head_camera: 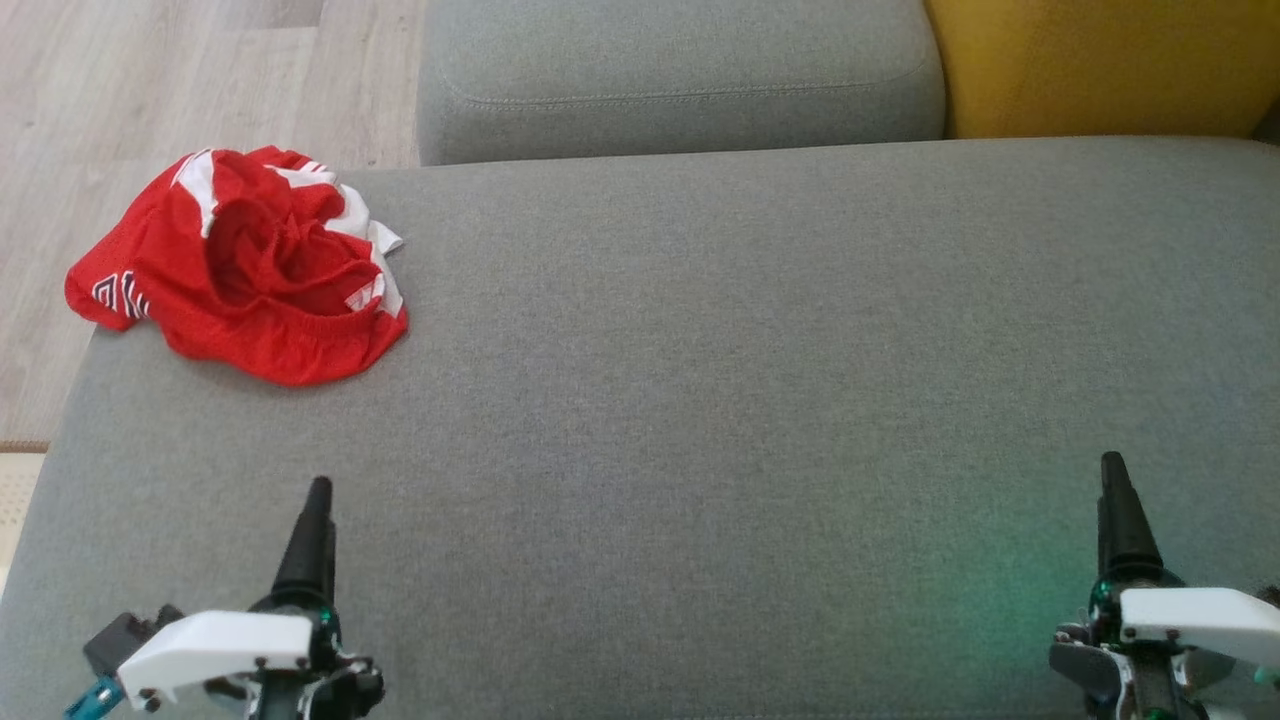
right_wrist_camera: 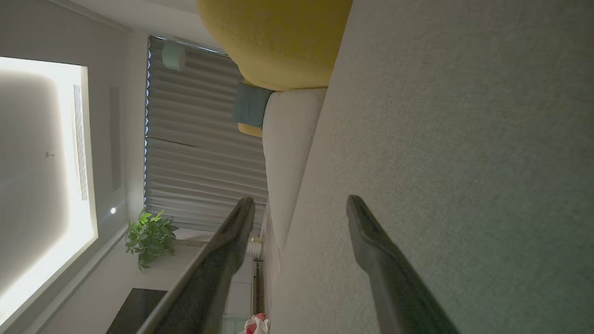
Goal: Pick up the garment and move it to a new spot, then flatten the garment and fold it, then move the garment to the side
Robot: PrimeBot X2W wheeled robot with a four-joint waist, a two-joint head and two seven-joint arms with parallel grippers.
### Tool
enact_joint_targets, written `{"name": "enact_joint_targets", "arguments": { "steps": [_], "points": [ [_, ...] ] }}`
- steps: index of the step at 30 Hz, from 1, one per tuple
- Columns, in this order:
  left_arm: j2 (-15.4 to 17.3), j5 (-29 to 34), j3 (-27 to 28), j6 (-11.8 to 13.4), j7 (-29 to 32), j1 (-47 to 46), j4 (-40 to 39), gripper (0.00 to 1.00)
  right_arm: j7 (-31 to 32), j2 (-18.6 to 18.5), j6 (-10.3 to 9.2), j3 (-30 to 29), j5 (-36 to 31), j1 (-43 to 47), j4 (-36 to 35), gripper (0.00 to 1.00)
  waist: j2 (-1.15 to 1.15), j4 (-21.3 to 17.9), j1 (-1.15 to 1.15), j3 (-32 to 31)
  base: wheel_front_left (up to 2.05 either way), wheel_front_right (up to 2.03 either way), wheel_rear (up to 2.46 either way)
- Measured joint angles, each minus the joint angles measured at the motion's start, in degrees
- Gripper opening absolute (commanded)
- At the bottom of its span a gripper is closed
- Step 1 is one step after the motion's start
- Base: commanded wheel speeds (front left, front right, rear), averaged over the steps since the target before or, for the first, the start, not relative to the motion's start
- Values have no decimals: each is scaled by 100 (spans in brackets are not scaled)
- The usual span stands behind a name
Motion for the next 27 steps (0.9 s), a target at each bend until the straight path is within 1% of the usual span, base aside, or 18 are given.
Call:
{"name": "enact_joint_targets", "arguments": {
  "steps": [13,27],
  "points": [
    [4,1265,-245,149,-199,1,-232,100,-229,0,0,226,-1133,80,-261,100,0,-10,0,-57,0,0,0],
    [10,2552,-419,301,-414,15,-375,100,-447,-1,0,472,-2306,91,-368,100,0,-25,0,-117,0,0,0]
  ]
}}
